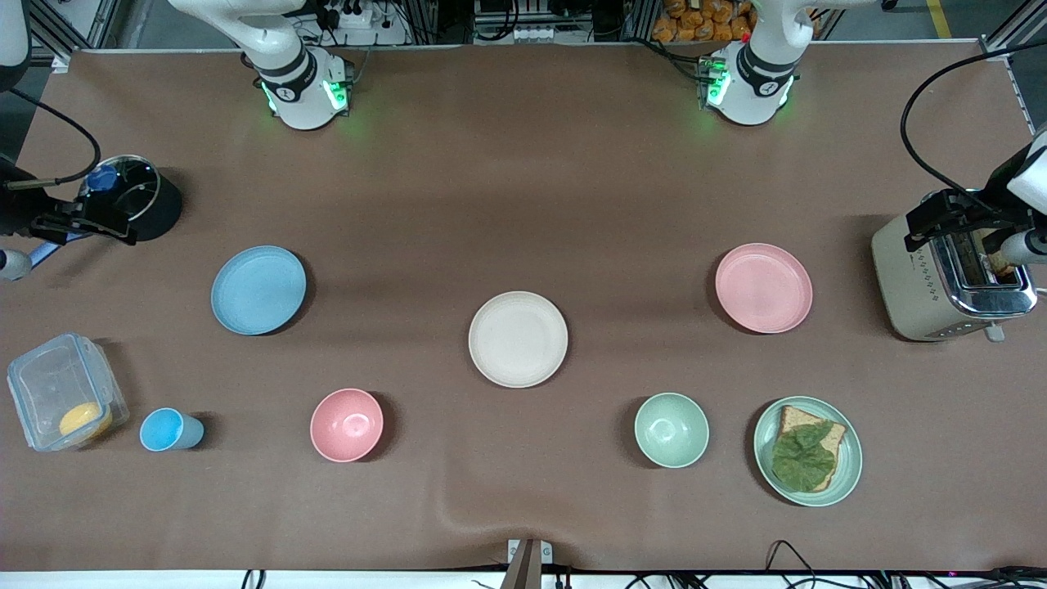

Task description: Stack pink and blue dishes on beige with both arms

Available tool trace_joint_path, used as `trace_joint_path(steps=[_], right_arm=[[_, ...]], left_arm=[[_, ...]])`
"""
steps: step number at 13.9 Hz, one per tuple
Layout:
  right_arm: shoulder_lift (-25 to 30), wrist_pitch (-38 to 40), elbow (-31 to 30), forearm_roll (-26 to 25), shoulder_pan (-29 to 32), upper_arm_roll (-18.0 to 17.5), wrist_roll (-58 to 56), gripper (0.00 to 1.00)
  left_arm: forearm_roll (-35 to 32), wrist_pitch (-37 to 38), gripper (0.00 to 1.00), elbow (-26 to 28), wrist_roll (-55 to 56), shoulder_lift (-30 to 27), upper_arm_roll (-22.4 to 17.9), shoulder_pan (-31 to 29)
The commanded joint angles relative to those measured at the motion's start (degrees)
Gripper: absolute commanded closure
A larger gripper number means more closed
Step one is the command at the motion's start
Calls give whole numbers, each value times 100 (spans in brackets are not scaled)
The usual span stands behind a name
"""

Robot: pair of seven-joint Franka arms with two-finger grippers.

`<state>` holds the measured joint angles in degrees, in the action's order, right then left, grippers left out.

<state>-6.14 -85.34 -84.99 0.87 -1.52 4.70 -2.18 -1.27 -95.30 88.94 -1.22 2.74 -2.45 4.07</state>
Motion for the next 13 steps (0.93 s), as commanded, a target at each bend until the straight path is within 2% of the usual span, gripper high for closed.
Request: trace_joint_path(steps=[1,13], right_arm=[[43,53,0,-78,20,-21,-37,0],[43,70,-8,-78,20,-21,-37,0]], left_arm=[[-119,134,0,-140,-124,51,17,-29],[-102,195,0,-61,-150,78,17,-73]])
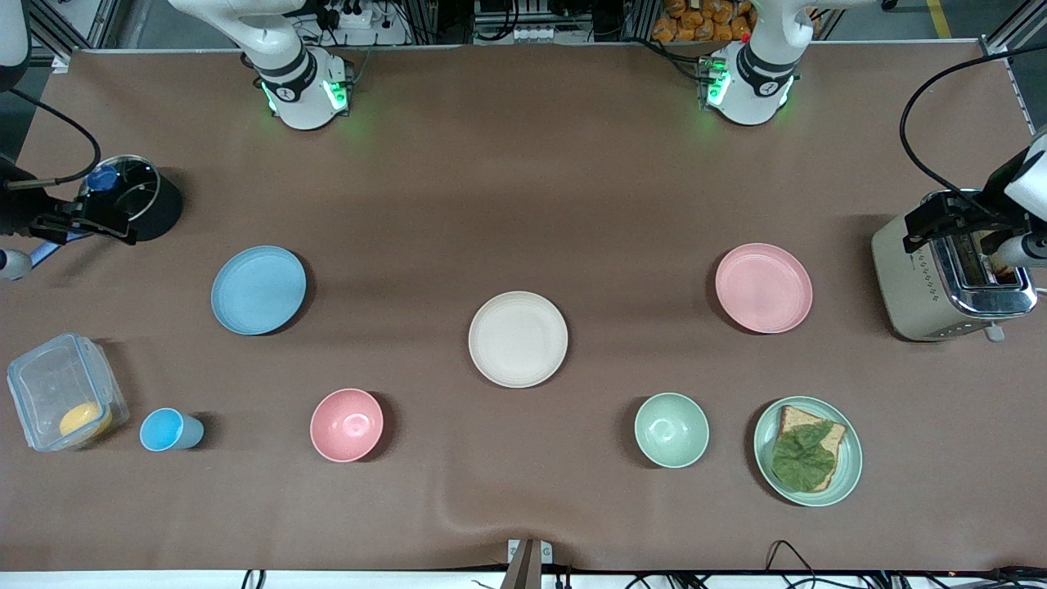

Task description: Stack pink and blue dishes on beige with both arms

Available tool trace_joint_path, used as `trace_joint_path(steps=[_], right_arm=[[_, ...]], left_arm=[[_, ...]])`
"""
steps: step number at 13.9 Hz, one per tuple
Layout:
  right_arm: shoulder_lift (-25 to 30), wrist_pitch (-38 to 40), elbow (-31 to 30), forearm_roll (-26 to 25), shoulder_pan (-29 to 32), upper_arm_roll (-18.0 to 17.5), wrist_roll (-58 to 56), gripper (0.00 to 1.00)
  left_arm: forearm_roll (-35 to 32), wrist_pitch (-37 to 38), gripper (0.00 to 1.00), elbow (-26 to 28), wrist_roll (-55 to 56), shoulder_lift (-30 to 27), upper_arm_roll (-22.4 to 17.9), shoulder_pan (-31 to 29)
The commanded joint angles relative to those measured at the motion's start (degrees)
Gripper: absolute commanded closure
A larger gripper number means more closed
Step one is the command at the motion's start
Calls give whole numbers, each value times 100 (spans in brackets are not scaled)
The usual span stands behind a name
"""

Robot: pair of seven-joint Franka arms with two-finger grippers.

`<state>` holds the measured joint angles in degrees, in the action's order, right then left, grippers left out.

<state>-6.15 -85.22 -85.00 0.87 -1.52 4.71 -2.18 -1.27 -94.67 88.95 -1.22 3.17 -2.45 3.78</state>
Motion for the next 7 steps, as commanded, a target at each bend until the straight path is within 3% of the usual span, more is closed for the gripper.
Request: trace_joint_path(steps=[1,7], right_arm=[[43,67,-8,-78,20,-22,-36,0],[43,75,-8,-78,11,-22,-10,0]], left_arm=[[-102,159,0,-62,-150,69,17,-44],[-110,159,0,-62,-168,149,26,-18]])
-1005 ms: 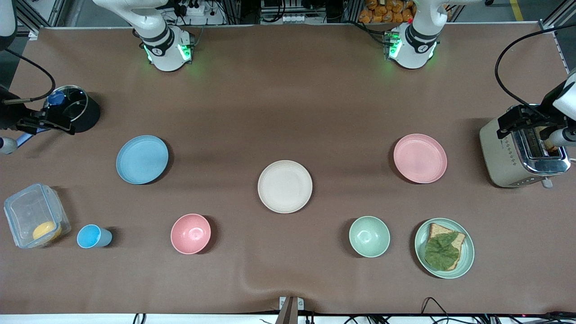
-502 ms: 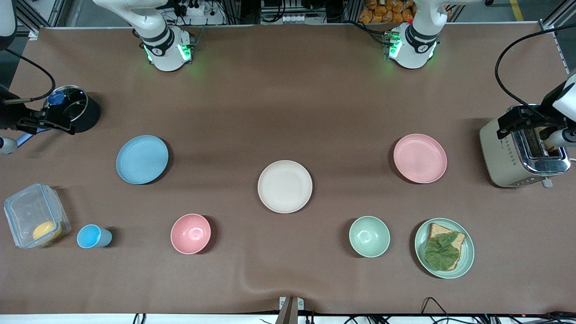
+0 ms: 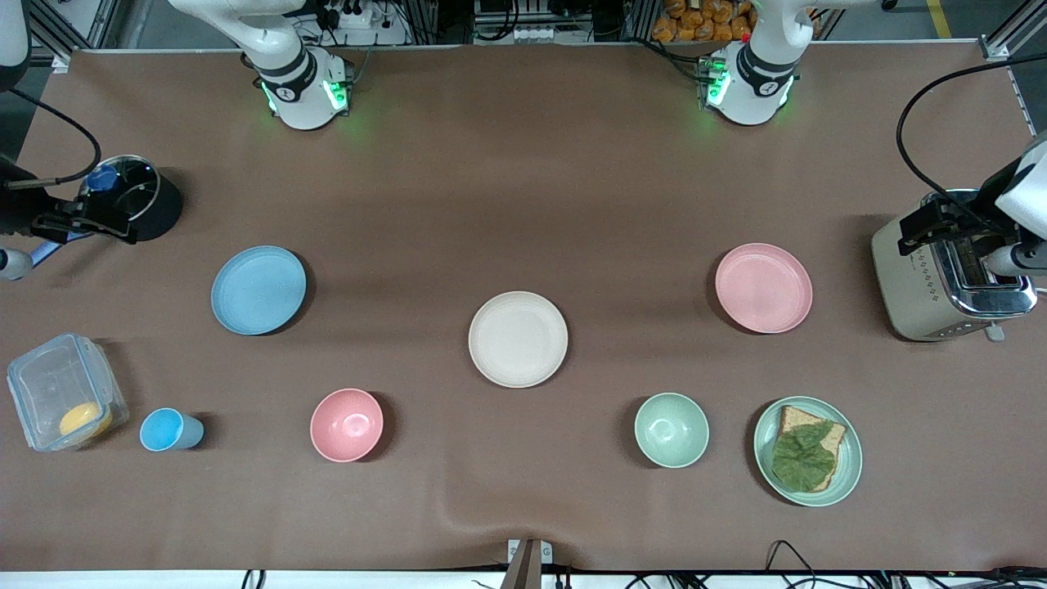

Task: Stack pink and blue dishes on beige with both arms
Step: 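Reach both grippers to the rims of the blue and pink plates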

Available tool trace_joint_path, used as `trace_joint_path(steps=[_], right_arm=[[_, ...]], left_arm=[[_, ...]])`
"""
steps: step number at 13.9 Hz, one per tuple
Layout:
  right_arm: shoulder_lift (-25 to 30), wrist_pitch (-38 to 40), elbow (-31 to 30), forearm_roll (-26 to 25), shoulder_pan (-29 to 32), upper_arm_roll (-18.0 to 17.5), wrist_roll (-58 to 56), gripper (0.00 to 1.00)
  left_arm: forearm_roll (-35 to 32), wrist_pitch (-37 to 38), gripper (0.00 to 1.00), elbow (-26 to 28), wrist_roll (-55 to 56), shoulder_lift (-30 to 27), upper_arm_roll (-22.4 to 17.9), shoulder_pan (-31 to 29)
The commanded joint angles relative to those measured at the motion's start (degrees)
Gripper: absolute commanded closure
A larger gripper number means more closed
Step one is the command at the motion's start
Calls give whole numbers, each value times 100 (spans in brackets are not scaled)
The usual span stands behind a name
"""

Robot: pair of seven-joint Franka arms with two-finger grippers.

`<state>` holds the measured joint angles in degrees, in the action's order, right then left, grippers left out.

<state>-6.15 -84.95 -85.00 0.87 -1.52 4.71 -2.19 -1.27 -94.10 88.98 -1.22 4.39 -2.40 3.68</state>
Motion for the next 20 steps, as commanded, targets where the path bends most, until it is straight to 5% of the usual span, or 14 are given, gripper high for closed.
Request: trace_joint_path(steps=[1,8,13,20], right_arm=[[43,49,-8,-69,20,-22,25,0],[-500,40,-43,-113,196,-5,-379,0],[-1133,-65,-52,-69,309,-5,-485,0],[-1521,-2311,-1613,115,758,-14,-835,0]], left_arm=[[-110,112,0,-56,-168,44,20,-16],[-102,103,0,-39,-141,272,20,45],[-137,-440,0,-83,-71,1273,134,361],[-84,-1328,0,136,1009,2214,179,915]])
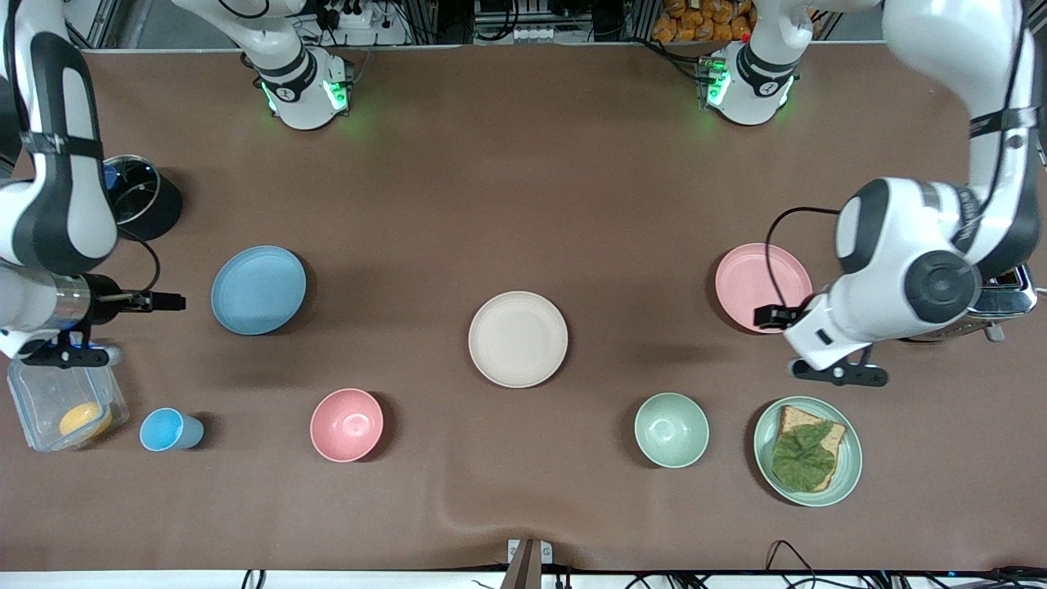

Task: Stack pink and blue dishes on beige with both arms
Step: 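Reach both grippers to the rims of the blue and pink plates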

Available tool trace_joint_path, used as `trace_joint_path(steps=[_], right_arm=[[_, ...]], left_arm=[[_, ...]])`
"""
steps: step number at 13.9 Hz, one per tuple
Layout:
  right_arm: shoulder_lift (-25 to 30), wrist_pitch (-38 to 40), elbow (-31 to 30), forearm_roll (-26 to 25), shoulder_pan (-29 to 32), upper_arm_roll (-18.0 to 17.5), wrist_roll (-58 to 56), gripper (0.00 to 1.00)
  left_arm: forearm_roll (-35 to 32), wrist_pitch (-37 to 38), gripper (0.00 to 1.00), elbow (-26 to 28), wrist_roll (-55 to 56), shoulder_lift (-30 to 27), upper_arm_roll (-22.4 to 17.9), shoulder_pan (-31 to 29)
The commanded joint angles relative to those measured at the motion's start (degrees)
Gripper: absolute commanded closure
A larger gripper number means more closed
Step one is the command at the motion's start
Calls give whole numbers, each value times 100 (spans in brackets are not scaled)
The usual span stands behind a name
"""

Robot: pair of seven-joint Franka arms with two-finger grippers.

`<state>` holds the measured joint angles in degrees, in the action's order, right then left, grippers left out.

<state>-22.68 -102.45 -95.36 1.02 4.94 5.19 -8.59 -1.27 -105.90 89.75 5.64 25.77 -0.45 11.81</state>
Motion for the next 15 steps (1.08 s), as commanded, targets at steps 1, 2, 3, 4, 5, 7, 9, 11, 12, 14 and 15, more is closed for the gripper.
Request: trace_joint_path(steps=[1,2,3,4,5,7,9,11,12,14,15], right_arm=[[98,-1035,-902,118,165,-71,-318,0],[10,-1458,-1158,231,226,-71,-484,0],[-95,-1653,-1273,372,305,-71,-712,0],[-244,-1699,-1274,521,428,-62,-967,0],[-402,-1751,-1266,705,560,-62,-1300,0],[-649,-1857,-1275,1013,771,-62,-1933,0],[-816,-1857,-1275,1277,895,-62,-2286,0],[-1027,-1857,-1283,1480,948,-71,-2401,0],[-1097,-1840,-1275,1576,965,-71,-2454,0],[-1159,-1796,-1275,1735,983,-71,-2621,11],[-1160,-1787,-1275,1744,974,-71,-2630,38]], left_arm=[[-84,-428,0,269,437,95,-17,111],[-84,-771,0,558,568,87,-17,137],[-93,-1061,0,857,665,43,-8,137],[-102,-1299,0,1208,727,-45,-16,155],[-102,-1493,0,1525,832,-158,-8,138],[-111,-1949,0,2009,1069,-247,-8,172],[-119,-2380,0,2387,1516,-239,-16,417],[-128,-2435,0,2486,1825,-195,-25,585],[-128,-2435,0,2494,1861,-186,-17,586],[-128,-2488,0,2704,1870,-160,-25,586],[-128,-2497,0,2862,1870,-177,-25,594]])
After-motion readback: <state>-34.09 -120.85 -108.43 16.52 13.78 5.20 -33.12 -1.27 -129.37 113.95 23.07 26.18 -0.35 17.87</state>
